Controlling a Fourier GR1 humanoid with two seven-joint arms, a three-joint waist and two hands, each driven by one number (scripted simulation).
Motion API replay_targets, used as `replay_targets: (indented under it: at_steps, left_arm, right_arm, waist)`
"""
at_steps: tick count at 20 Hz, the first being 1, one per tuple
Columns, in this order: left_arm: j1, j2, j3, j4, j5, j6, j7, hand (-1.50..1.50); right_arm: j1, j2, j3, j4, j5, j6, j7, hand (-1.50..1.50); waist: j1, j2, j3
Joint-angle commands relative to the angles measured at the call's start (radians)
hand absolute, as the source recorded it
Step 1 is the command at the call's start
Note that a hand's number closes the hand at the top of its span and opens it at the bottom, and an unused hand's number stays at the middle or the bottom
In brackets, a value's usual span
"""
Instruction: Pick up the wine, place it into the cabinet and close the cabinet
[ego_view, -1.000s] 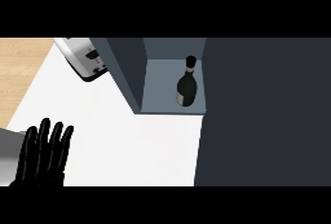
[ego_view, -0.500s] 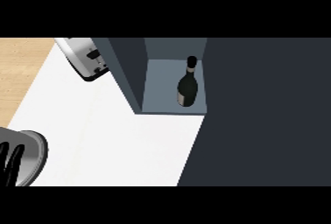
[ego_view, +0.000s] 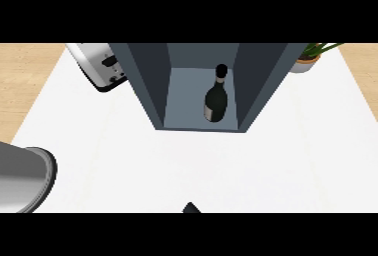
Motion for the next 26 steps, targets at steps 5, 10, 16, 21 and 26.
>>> replay_targets:
  at_steps: [5, 10, 16, 21, 26]
  left_arm:
    - [0.042, 0.011, 0.154, 0.061, 0.082, -0.159, 0.03, -1.5]
    - [0.091, 0.006, 0.224, -0.003, 0.121, -0.198, 0.076, -1.5]
    - [0.111, -0.02, 0.235, -0.011, 0.084, -0.233, 0.116, -1.5]
    - [0.017, -0.013, 0.243, -0.004, 0.11, -0.193, 0.22, -1.5]
    - [-0.045, -0.064, 0.175, 0.04, 0.064, -0.194, 0.23, -1.5]
  right_arm:
    - [-0.386, 0.008, -0.079, 0.292, -0.033, -0.223, -0.008, 1.5]
    - [-0.575, 0.008, -0.12, 0.457, -0.05, -0.303, -0.007, 1.5]
    - [-0.657, 0.008, -0.225, 0.714, -0.077, -0.263, -0.169, 1.5]
    - [-0.72, -0.008, -0.325, 0.788, -0.07, -0.191, -0.198, 1.5]
    - [-0.72, -0.086, -0.456, 0.932, -0.127, -0.098, -0.334, 1.5]
  waist:
    - [0.003, 0.009, 0.001]
    - [0.004, 0.009, 0.002]
    - [0.003, 0.012, 0.003]
    - [-0.022, 0.01, 0.003]
    - [-0.023, 0.014, 0.002]
